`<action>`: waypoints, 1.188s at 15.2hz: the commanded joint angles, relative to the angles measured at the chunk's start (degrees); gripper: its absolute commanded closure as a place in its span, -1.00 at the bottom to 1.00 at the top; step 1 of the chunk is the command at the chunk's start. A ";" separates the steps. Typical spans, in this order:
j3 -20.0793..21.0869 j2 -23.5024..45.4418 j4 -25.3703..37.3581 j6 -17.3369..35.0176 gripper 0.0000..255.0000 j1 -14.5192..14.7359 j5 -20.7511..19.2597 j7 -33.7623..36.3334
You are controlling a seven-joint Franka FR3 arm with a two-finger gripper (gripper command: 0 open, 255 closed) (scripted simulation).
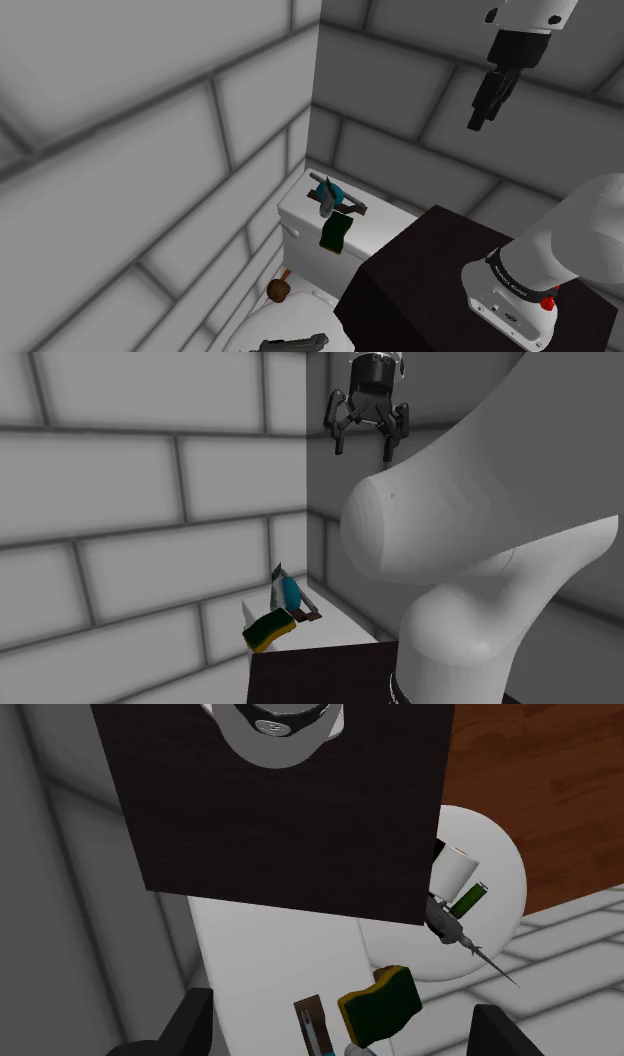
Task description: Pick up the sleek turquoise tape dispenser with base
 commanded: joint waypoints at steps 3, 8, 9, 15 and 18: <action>0.65 0.90 -3.00 4.69 -1.00 0.56 0.07 -0.89; 2.31 5.04 -9.18 17.01 -1.00 2.02 0.37 -2.98; 2.64 6.22 -10.17 19.57 -1.00 2.32 0.44 -3.37; 4.71 15.74 -14.17 35.51 -1.00 4.01 0.80 -5.57; 5.75 21.95 -14.84 43.60 -1.00 4.71 0.77 -6.47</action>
